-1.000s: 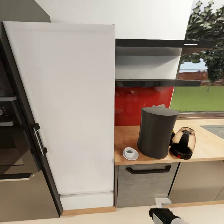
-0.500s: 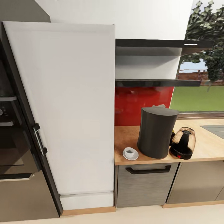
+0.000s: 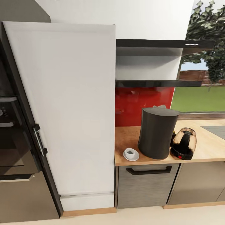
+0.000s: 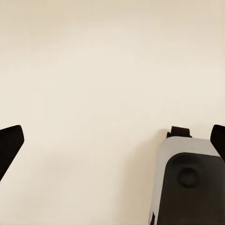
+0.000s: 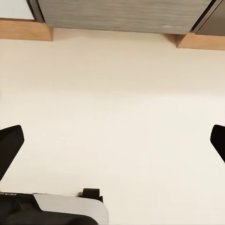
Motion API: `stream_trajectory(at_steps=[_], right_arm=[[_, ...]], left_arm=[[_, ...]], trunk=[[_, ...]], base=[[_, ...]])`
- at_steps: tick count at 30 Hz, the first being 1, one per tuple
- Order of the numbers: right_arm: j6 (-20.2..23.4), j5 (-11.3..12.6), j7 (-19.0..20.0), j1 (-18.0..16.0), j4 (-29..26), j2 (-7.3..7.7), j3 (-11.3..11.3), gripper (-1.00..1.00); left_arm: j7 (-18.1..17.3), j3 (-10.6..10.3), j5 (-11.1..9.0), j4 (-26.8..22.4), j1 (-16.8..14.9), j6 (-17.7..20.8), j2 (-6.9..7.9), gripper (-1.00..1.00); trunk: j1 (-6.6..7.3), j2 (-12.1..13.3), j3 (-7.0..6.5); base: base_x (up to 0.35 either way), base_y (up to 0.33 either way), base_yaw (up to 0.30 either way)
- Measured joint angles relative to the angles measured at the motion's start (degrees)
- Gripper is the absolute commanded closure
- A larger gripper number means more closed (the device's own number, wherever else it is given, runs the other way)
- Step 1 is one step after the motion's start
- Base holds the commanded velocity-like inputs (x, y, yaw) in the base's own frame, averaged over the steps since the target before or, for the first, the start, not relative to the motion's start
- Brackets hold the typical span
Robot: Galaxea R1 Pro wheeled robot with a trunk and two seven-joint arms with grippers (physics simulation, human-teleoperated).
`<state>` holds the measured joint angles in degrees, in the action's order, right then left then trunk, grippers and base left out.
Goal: Set up a coffee station on the kitchen countertop: keep the coffee maker on the countertop, move the bottle of coffee from the kitchen shelf to the counter next to the coffee maker, place a paper coffee filter on top of the coffee maker, put the saucer next to the coffee maker with the coffee cup on the saucer, and place the electric kettle next to the coffee maker.
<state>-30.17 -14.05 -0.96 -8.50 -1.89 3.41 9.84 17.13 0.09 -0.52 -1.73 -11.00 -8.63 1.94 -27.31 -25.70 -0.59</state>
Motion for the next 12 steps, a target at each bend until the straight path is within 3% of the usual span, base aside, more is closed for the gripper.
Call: stream_trajectory(at_steps=[4, 12], right_arm=[[0.02, -0.03, 0.0, 0.0, 0.05, -0.85, 0.02, -1.0], [0.02, -0.03, 0.0, 0.0, 0.03, -0.95, 0.01, -1.0]], left_arm=[[0.01, 0.0, -0.03, 0.0, 0.03, -0.01, -0.01, -1.0], [-0.01, 0.0, -0.03, 0.0, 0.03, -0.03, -0.01, -1.0]], trunk=[[0.0, 0.0, 0.0], [0.0, 0.0, 0.0]], base=[[0.0, 0.0, 0.0], [0.0, 0.0, 0.0]])
